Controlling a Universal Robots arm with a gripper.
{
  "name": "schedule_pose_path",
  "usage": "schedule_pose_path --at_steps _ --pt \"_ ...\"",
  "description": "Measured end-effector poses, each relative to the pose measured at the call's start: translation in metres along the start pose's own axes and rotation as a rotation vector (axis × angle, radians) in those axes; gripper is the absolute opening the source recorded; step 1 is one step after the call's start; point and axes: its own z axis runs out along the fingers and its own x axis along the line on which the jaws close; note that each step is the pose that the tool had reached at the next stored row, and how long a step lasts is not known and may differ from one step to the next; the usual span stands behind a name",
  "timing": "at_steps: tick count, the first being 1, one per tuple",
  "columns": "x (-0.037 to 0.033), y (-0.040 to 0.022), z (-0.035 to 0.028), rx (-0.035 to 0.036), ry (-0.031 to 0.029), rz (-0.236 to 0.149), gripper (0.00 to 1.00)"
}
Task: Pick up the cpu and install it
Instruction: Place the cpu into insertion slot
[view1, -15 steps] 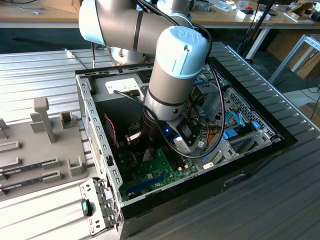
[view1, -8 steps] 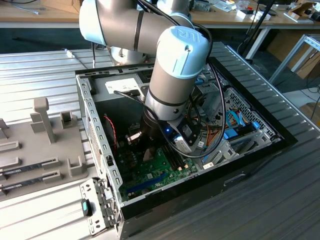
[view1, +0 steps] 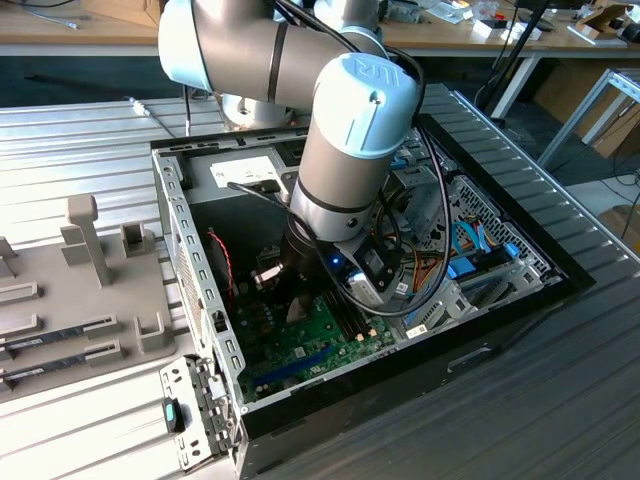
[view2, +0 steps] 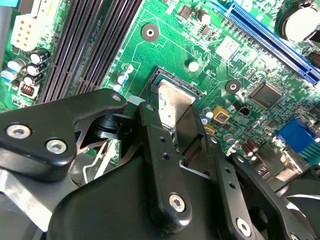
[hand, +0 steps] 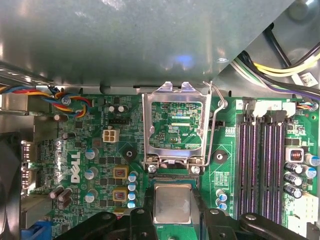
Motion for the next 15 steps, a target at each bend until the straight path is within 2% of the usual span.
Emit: schedule_pose_path --at_steps 15 --pt "-0.0001 -0.0004 0.0013 -0.0002 -0.0002 -0.002 0.41"
